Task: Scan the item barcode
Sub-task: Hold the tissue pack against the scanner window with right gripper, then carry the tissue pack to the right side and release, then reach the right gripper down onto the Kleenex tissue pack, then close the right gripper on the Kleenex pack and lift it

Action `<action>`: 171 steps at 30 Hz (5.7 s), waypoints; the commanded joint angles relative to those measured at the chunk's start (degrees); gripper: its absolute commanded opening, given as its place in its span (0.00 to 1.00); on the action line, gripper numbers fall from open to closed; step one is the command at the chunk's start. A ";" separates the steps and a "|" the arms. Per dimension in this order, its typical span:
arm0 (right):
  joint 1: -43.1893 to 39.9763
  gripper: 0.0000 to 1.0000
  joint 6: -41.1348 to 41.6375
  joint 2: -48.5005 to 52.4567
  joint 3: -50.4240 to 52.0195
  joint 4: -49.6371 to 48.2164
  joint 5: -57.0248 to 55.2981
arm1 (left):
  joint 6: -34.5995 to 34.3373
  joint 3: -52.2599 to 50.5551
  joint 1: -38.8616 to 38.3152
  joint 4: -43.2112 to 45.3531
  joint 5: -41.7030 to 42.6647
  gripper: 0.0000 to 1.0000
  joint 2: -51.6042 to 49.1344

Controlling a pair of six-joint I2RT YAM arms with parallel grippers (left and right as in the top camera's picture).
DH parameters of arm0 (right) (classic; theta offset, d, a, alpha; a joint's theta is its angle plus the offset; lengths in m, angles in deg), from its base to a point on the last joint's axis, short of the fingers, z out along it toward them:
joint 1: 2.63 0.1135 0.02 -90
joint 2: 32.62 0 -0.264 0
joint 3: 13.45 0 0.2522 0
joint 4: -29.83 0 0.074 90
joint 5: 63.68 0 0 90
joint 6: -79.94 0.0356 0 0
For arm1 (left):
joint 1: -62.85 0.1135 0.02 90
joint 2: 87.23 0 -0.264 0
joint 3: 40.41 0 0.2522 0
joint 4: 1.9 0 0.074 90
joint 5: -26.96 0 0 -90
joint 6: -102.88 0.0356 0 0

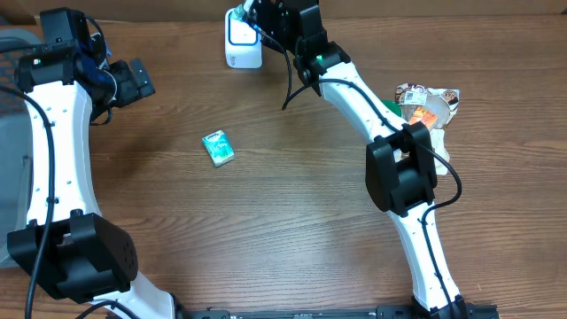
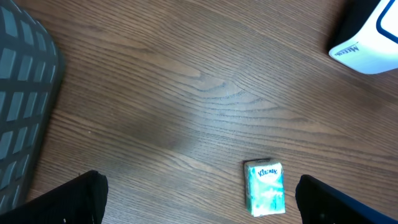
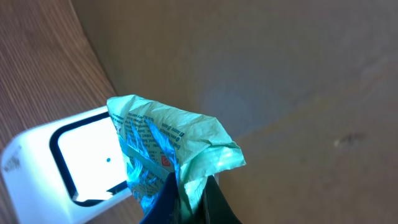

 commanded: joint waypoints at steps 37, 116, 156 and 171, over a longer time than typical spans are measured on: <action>-0.15 0.04 -3.41 -7.54 -0.63 1.55 7.78 | -1.18 -0.11 0.22 0.04 0.22 1.00 0.46; -9.11 0.43 55.87 -14.82 -4.17 62.93 21.07 | -1.18 -0.11 0.22 0.04 0.22 1.00 0.46; 13.60 0.28 59.63 5.14 -3.93 52.52 22.99 | -1.18 -0.11 0.22 0.07 0.22 1.00 0.46; 13.27 0.04 59.01 6.12 -5.31 54.51 23.06 | -1.16 -0.11 0.22 0.07 0.20 1.00 0.46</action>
